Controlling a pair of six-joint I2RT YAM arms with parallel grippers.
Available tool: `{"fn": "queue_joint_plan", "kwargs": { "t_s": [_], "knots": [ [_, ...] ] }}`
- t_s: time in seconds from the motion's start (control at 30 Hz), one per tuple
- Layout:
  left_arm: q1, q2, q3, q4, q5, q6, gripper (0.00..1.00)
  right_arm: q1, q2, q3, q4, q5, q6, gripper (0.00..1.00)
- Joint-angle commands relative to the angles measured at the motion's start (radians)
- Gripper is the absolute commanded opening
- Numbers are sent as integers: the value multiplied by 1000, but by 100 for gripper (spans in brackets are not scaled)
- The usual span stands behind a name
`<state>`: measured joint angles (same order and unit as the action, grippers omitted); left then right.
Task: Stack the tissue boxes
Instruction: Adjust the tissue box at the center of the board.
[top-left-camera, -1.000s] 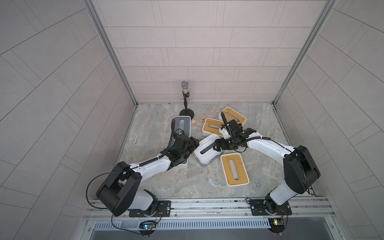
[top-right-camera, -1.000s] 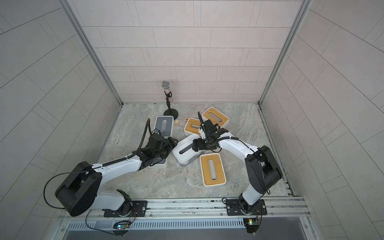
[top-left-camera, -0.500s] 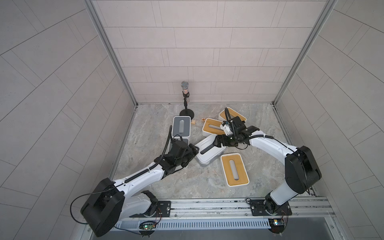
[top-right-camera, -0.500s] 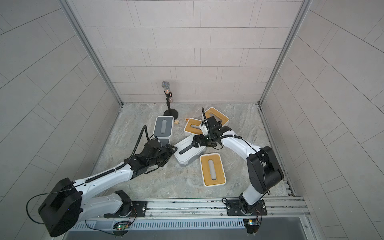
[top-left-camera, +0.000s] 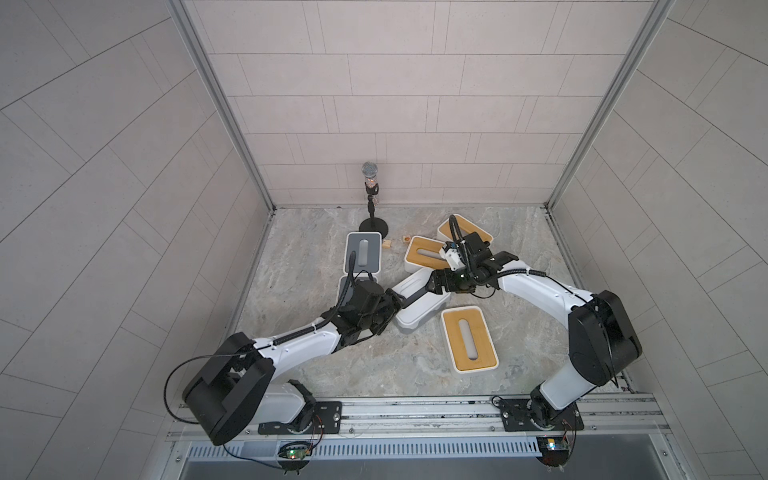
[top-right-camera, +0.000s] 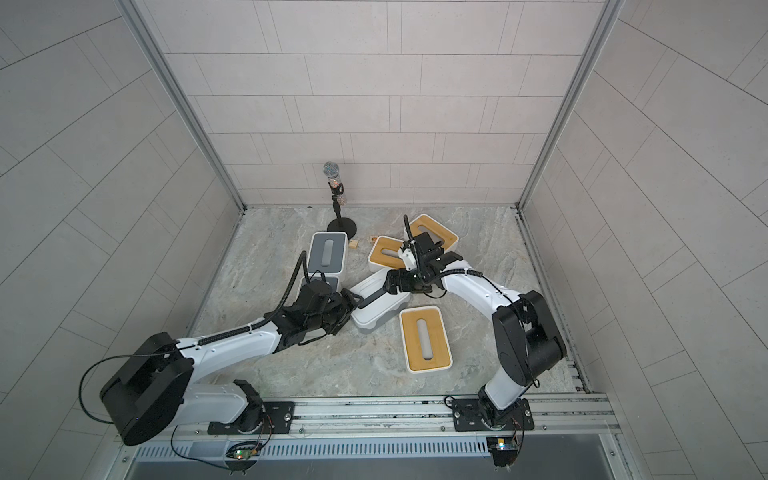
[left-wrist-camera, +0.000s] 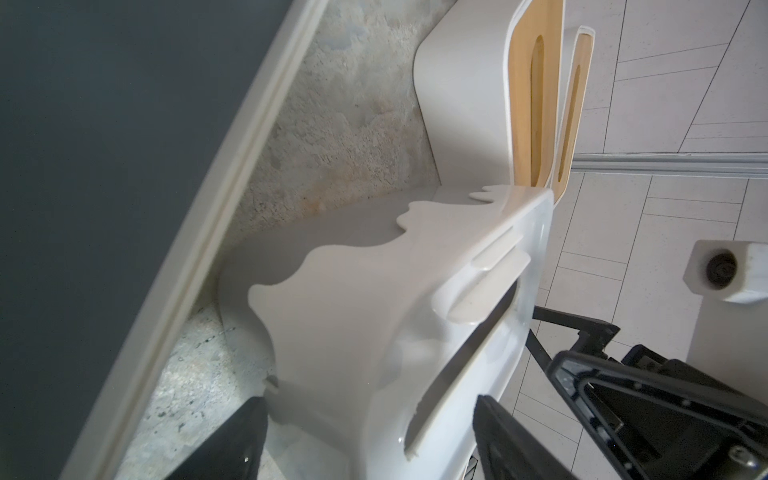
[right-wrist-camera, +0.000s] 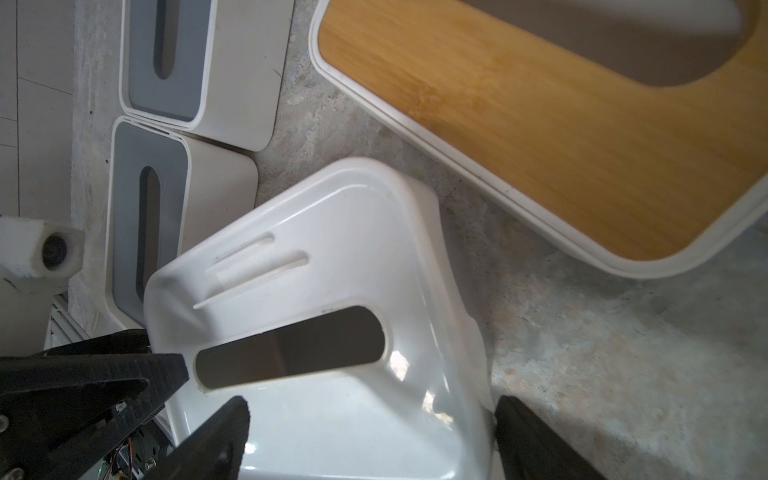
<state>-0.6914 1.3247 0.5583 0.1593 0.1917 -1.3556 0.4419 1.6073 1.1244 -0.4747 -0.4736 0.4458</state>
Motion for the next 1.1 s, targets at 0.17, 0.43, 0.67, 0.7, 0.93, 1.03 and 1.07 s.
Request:
{"fn": "queue_joint_plan", "kwargs": {
  "t_s": [0.17,0.43,0.67,0.7,0.93,1.03,1.07],
  "knots": [
    [42,58,94,32,-56,85,83,9,-73,-75,16,-39,24,94],
    [101,187,206,26,23,164,83,21,-128,-146,77,-60,68,96],
    [176,245,250,-35,107,216,83,45,-118,-156,144,-56,116,97],
    [186,246,246,-28,114,216,83,49,-112,-151,148,-43,117,98],
    [231,216,251,-103,104,268,83,71,-70,-138,203,-43,168,99],
    [248,209,257,-122,105,290,83,86,-63,-130,215,-29,179,99],
    [253,209,264,-138,105,299,83,89,-60,-131,223,-32,189,99]
  ]
}}
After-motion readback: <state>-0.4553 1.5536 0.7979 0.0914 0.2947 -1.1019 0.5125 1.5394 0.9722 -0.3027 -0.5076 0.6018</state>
